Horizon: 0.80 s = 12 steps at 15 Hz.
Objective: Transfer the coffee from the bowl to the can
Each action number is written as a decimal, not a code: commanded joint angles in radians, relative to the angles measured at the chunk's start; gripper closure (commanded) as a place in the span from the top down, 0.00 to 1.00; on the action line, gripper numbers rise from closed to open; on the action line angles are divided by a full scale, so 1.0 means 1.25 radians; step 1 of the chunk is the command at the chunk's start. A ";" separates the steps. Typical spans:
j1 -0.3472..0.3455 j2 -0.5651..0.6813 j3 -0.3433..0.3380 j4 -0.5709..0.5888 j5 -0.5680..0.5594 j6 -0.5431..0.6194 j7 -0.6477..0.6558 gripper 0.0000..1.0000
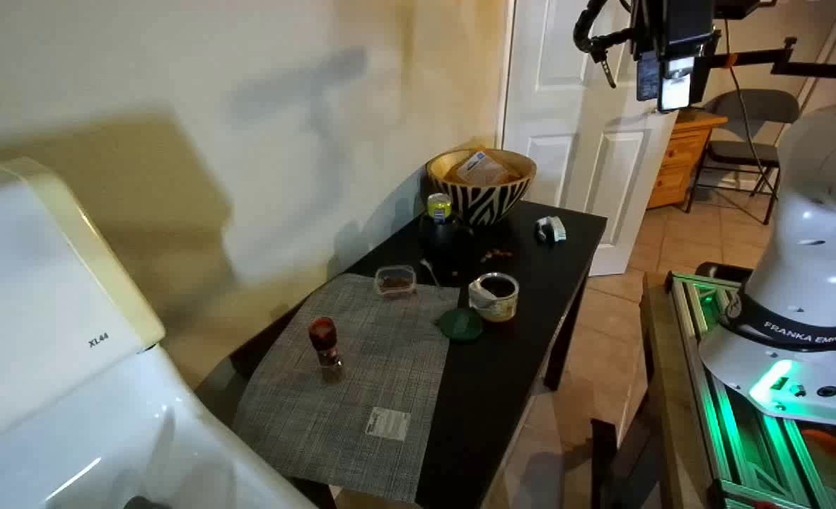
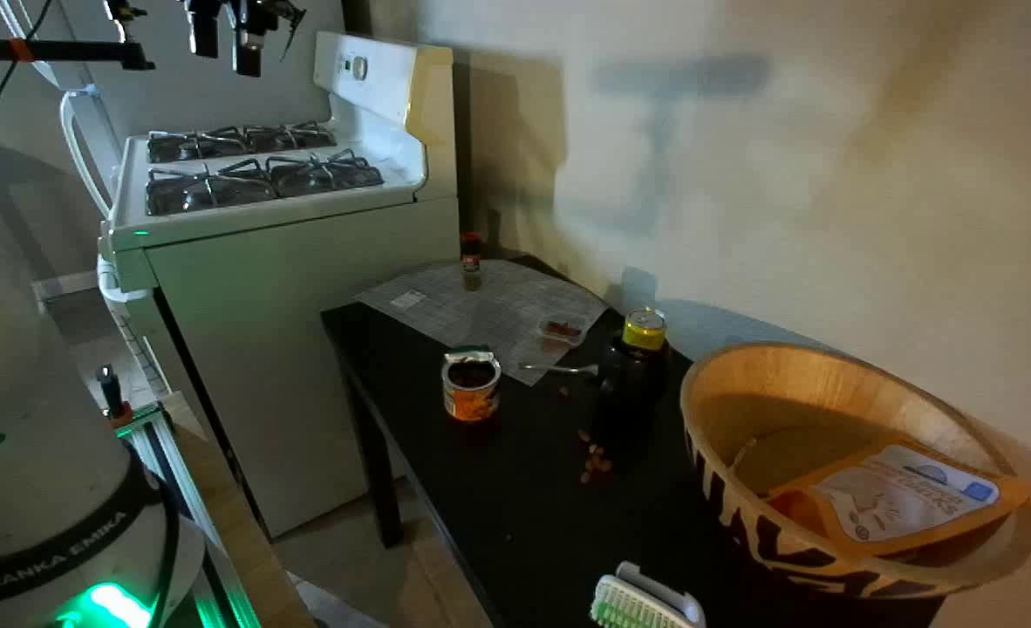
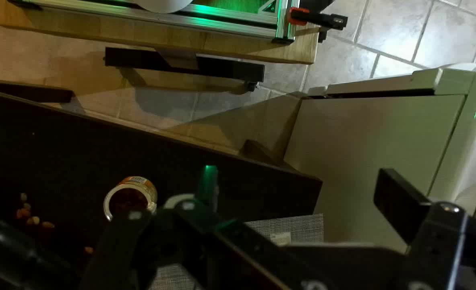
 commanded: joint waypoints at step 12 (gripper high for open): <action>-0.131 0.081 -0.050 -0.038 -0.041 0.215 0.027 1.00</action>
